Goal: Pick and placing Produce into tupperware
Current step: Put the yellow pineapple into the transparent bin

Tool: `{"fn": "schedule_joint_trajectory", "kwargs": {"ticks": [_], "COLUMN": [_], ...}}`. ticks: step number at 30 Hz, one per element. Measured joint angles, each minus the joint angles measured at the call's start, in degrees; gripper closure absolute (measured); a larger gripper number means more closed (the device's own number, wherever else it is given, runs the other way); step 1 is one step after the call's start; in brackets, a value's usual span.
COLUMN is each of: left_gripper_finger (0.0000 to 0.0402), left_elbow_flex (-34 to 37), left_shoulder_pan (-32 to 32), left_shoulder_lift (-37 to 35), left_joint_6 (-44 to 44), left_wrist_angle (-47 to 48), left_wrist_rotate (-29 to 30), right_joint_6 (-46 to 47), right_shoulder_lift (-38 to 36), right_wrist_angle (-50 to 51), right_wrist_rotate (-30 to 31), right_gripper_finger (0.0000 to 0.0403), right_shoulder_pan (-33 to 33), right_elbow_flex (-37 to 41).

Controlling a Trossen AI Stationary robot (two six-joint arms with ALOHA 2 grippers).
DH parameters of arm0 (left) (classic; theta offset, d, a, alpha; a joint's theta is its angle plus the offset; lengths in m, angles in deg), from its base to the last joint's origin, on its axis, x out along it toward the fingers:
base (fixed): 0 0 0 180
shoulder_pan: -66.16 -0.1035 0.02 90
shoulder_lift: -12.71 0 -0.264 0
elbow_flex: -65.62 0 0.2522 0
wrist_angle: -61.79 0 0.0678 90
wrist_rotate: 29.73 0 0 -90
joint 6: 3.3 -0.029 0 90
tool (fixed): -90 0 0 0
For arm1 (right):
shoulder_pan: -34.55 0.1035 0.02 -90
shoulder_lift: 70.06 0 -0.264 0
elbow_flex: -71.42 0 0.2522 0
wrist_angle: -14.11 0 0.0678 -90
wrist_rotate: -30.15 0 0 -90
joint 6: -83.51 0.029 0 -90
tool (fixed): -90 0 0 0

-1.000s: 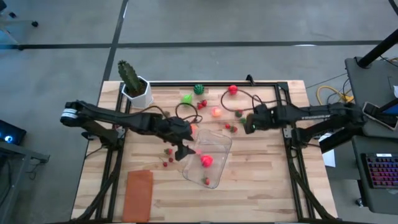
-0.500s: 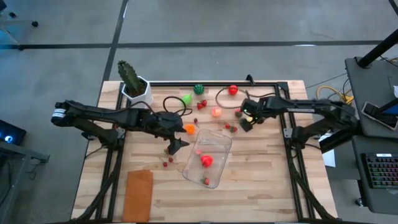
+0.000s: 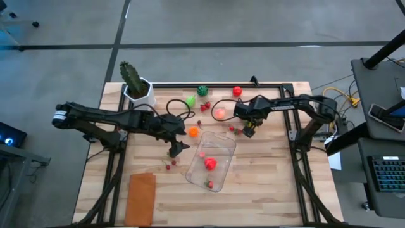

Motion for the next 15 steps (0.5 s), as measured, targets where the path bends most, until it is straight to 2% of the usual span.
{"fn": "schedule_joint_trajectory", "kwargs": {"ticks": [8, 15], "left_gripper_finger": [0.0091, 0.0091], "left_elbow_flex": [0.0, 0.0], "left_shoulder_pan": [-0.7, -1.2], "left_shoulder_lift": [-0.7, -0.7], "left_joint_6": [-0.1, -0.6], "left_wrist_angle": [1.2, 1.2], "left_wrist_rotate": [0.3, 0.4], "right_joint_6": [-0.9, 1.2], "right_shoulder_lift": [-0.6, -3.2], "right_wrist_angle": [0.0, 0.9], "right_wrist_rotate": [-0.4, -5.0], "right_gripper_finger": [0.011, 0.0167], "right_shoulder_pan": [-0.3, -0.3], "right_elbow_flex": [-0.3, -0.7]}}
